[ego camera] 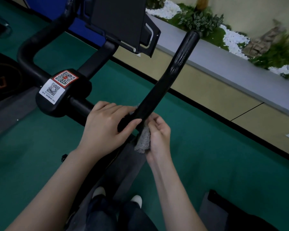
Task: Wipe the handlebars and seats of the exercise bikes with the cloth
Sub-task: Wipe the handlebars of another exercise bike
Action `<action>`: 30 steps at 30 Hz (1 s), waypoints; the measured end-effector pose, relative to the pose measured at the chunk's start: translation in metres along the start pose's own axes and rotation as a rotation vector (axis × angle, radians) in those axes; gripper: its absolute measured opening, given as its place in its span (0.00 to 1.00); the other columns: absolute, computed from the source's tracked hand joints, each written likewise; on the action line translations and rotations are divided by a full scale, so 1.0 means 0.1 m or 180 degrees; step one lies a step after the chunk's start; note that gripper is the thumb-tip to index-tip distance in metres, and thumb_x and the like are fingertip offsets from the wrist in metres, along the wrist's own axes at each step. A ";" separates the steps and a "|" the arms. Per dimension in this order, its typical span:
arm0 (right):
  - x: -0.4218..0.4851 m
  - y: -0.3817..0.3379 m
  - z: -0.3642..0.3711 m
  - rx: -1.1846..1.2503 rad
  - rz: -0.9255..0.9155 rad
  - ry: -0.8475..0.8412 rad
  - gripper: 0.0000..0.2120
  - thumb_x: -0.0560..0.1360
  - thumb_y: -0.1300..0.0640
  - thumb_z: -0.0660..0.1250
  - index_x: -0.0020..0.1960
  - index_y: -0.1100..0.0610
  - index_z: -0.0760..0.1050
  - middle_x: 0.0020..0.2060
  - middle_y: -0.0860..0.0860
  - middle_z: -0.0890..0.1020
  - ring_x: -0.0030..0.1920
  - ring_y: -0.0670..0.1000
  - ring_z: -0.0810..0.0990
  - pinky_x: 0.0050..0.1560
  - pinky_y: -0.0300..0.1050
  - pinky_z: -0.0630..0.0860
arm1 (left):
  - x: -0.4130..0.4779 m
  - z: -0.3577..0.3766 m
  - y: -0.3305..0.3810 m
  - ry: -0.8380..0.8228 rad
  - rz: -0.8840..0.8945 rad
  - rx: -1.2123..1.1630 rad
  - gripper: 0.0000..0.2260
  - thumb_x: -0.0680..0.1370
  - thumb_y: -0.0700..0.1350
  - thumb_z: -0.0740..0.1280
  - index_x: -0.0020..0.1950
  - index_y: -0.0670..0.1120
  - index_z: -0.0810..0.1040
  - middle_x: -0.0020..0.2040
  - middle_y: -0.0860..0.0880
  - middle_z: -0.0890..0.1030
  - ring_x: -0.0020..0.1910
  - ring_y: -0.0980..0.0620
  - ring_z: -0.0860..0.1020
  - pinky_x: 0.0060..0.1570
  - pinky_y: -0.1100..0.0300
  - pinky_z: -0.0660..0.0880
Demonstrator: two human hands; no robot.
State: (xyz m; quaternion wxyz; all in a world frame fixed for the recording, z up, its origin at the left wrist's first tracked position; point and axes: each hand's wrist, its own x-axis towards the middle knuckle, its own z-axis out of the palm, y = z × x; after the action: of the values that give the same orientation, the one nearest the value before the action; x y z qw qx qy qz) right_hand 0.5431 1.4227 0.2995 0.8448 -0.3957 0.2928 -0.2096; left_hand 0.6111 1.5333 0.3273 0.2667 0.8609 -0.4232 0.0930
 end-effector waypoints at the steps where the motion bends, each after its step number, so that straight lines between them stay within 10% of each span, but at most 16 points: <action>1: -0.02 0.02 -0.01 -0.0040 0.0014 -0.0003 0.08 0.79 0.67 0.59 0.46 0.62 0.75 0.36 0.52 0.83 0.38 0.46 0.81 0.39 0.37 0.78 | 0.00 -0.01 0.01 -0.0004 -0.0015 -0.0003 0.15 0.78 0.56 0.62 0.53 0.47 0.81 0.42 0.53 0.83 0.41 0.51 0.80 0.48 0.57 0.67; 14: 0.21 -0.16 0.15 0.0432 -0.0273 0.1084 0.08 0.79 0.64 0.62 0.54 0.65 0.77 0.45 0.55 0.83 0.46 0.50 0.82 0.54 0.48 0.79 | 0.06 -0.07 0.06 -0.0382 -0.0169 0.0076 0.21 0.78 0.58 0.57 0.59 0.46 0.80 0.45 0.51 0.80 0.46 0.48 0.78 0.46 0.54 0.70; 22: 0.15 -0.03 0.23 -0.1548 -0.2403 0.1606 0.05 0.76 0.65 0.64 0.49 0.61 0.78 0.48 0.56 0.79 0.51 0.47 0.79 0.54 0.37 0.74 | 0.39 -0.04 0.11 -0.0499 -0.0383 -0.0463 0.21 0.78 0.58 0.61 0.67 0.50 0.74 0.55 0.52 0.80 0.53 0.49 0.78 0.50 0.55 0.73; 30: 0.48 -0.45 0.20 -0.2625 -0.2815 0.1288 0.06 0.74 0.69 0.66 0.48 0.66 0.81 0.47 0.55 0.77 0.51 0.49 0.77 0.55 0.35 0.72 | 0.46 0.01 0.05 -0.0553 -0.0320 -0.0779 0.19 0.76 0.54 0.66 0.64 0.48 0.76 0.49 0.52 0.79 0.47 0.49 0.78 0.43 0.54 0.75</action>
State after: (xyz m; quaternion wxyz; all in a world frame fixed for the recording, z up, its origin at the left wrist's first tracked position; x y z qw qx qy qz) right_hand 0.5858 1.3785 0.3298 0.3847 -0.7245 0.3122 -0.4792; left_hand 0.6360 1.4994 0.3456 0.3363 0.8469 -0.4092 -0.0476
